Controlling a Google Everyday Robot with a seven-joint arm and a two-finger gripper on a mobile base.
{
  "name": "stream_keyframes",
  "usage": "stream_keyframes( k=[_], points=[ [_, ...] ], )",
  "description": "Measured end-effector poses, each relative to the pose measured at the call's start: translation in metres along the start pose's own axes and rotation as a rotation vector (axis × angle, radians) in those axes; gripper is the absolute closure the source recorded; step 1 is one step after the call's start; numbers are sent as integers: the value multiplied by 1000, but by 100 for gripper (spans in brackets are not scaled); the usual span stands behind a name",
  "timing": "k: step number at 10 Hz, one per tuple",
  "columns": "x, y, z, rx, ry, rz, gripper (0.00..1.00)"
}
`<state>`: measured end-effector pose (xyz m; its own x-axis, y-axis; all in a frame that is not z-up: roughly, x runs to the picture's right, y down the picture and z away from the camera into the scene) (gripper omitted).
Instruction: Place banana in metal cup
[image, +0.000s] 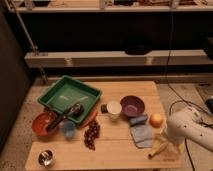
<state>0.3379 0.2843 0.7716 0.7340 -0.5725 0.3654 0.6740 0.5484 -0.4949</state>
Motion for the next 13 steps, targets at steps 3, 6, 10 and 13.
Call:
stream_keyframes(
  k=[3, 6, 10, 13],
  points=[
    [3, 0, 5, 2, -4, 16, 30],
    [-2, -6, 5, 22, -35, 16, 59],
    [-6, -6, 10, 125, -259, 67, 97],
    [-9, -28, -20, 146, -261, 37, 100]
  ],
)
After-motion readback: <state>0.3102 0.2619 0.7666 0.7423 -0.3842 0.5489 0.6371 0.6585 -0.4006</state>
